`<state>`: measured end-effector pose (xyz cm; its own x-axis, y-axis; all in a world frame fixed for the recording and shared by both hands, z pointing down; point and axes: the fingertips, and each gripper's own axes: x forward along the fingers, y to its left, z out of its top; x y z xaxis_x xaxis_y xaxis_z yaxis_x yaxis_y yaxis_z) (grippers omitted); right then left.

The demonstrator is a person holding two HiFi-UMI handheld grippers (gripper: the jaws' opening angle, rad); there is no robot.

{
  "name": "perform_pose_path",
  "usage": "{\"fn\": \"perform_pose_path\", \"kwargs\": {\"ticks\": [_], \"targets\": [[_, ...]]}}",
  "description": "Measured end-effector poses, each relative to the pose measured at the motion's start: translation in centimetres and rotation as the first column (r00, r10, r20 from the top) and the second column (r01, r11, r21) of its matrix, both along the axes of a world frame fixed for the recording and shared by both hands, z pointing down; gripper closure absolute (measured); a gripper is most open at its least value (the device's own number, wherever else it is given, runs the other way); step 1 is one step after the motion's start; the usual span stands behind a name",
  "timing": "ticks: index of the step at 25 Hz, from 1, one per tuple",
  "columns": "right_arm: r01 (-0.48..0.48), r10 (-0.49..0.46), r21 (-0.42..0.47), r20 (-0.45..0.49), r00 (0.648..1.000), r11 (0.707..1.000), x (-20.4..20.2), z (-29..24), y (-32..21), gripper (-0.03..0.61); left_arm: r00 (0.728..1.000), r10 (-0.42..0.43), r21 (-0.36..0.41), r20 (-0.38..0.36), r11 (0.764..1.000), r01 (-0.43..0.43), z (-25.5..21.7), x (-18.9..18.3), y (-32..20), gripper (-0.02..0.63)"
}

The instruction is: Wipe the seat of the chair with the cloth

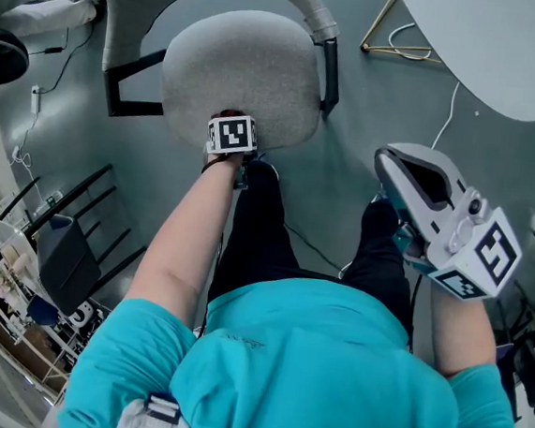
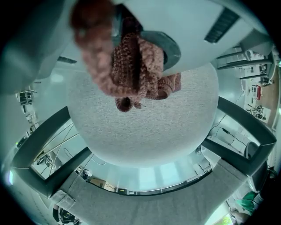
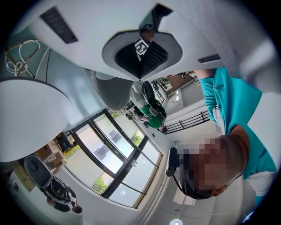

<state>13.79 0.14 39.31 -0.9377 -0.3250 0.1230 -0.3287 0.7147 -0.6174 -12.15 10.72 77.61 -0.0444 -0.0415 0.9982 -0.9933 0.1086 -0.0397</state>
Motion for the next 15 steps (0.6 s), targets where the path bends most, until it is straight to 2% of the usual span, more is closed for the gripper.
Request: {"fn": "perform_pose_path", "kwargs": {"ticks": [5,8,15], "targets": [[-0.012,0.012,-0.001,0.002,1.0,1.0,0.3,0.3,-0.1,0.581,0.999,0.024,-0.001,-0.034,1.0,-0.024,0.1,2.0,-0.4,0.554],[-0.016,0.016,0.001,0.004,1.0,1.0,0.6,0.3,-0.1,0.581,0.999,0.049,-0.002,-0.022,0.999,-0.049,-0.4,2.5,-0.9,0.554],[-0.043,0.043,-0.001,0.007,0.999,0.999,1.4,0.9,0.0,0.581,0.994,0.07,-0.013,-0.081,0.997,-0.071,0.4,5.4,-1.0,0.554]]}}
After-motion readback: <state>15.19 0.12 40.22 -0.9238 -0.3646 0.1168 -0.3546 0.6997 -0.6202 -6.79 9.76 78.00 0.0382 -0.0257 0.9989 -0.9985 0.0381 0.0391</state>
